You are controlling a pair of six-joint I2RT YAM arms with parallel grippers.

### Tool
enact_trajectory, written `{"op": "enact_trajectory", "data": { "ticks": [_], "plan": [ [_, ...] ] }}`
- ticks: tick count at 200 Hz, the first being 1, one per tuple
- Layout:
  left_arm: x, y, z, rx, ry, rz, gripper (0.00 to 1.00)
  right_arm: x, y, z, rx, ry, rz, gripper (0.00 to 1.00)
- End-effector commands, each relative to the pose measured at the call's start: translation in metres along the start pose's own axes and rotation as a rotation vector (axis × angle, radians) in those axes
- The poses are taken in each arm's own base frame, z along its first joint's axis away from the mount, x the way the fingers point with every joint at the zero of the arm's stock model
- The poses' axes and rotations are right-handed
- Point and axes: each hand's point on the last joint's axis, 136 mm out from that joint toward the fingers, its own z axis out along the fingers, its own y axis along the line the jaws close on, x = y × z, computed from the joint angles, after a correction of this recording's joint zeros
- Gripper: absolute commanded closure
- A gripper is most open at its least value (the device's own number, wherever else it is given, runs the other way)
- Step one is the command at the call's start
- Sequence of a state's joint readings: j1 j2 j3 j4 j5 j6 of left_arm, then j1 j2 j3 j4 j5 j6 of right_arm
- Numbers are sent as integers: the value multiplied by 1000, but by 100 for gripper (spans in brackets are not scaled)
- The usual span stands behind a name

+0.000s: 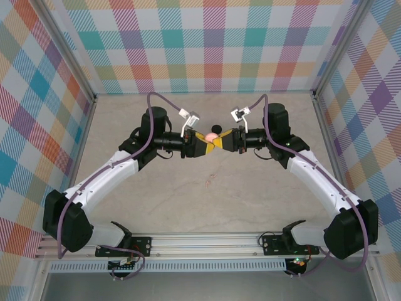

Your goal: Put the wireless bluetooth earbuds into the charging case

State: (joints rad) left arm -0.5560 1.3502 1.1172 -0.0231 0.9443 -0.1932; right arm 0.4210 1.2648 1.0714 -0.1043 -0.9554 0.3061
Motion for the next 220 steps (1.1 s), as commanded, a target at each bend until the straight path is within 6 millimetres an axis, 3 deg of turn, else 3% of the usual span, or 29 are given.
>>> {"op": "enact_trajectory", "data": {
  "ticks": [1, 115, 166, 220],
  "plan": [
    [-12, -15, -3, 6, -47, 65, 63, 5, 10, -1, -32, 11, -27, 78],
    [-13, -20, -1, 49, -40, 60, 64, 12, 18, 2, -62, 48, -36, 76],
    [-12, -17, 2, 51, -33, 51, 80, 12, 21, 6, -77, 61, -41, 76],
    [-13, -6, 4, -9, -30, 31, 87, 13, 18, 10, -51, 72, -39, 72]
  ]
}}
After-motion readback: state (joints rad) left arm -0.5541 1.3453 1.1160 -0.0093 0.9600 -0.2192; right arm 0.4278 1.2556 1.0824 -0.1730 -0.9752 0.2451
